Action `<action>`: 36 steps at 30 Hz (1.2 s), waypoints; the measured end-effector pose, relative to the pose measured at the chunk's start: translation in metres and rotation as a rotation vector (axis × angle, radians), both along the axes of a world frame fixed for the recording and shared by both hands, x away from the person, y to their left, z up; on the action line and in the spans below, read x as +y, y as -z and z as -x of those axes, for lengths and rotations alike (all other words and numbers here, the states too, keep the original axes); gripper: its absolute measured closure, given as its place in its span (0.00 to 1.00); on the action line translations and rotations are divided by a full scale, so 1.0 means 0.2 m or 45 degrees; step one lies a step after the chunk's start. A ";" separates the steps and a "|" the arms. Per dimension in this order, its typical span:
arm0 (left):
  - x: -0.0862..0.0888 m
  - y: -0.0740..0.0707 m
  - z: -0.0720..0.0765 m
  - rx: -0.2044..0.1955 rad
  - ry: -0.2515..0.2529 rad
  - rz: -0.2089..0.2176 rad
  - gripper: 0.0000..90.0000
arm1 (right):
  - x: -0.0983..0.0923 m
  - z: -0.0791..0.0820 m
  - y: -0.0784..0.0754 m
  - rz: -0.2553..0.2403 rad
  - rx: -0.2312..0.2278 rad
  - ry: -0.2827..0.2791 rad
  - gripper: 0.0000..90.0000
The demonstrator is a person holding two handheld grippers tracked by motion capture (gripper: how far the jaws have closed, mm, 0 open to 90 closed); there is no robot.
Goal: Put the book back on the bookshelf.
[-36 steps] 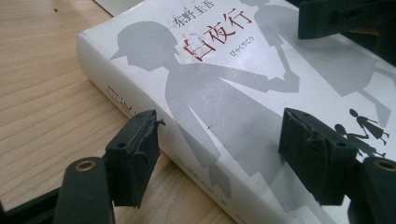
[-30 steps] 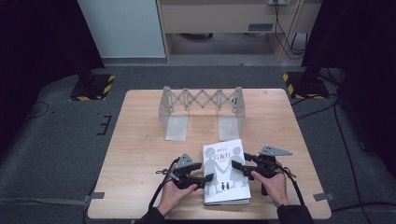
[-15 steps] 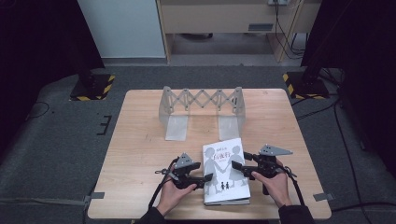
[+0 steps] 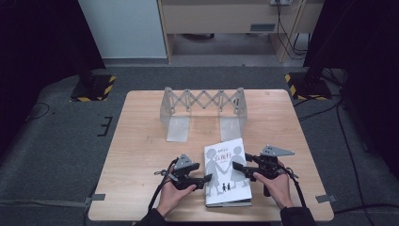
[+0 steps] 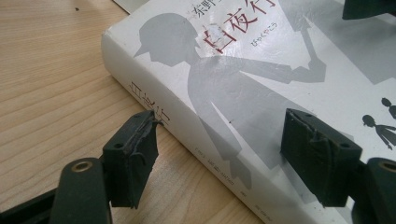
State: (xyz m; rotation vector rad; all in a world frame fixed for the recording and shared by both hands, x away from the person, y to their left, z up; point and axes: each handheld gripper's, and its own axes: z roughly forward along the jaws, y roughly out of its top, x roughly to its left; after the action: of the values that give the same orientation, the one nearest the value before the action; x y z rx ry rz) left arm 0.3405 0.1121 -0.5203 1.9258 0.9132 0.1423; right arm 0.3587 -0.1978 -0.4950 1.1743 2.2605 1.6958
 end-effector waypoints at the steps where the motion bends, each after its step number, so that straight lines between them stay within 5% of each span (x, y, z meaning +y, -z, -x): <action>1: 0.00 0.00 0.00 0.000 0.000 0.000 0.29 | 0.00 0.00 0.00 0.000 0.000 0.000 0.41; 5: 0.00 0.00 0.00 -0.002 -0.001 -0.005 0.29 | 0.02 0.00 0.03 0.038 0.086 -0.052 0.49; 7: 0.00 0.00 0.00 0.000 0.001 -0.004 0.29 | 0.01 -0.02 0.06 0.009 0.158 -0.073 0.55; 12: -0.01 0.01 0.00 0.008 0.007 0.005 0.29 | 0.00 -0.04 0.08 -0.017 0.223 -0.085 0.57; 24: 0.00 0.00 -0.01 0.023 0.008 0.022 0.30 | 0.00 -0.05 0.08 -0.152 0.276 -0.063 0.75; 36: 0.01 -0.02 -0.01 0.014 -0.021 0.057 0.30 | 0.02 -0.04 0.05 -0.165 0.261 -0.031 0.79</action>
State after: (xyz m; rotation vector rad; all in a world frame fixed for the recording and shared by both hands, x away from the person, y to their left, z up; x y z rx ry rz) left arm 0.3421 0.1141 -0.5172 1.8799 0.9323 0.1196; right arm 0.3660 -0.1942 -0.5042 1.4142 2.3165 1.8335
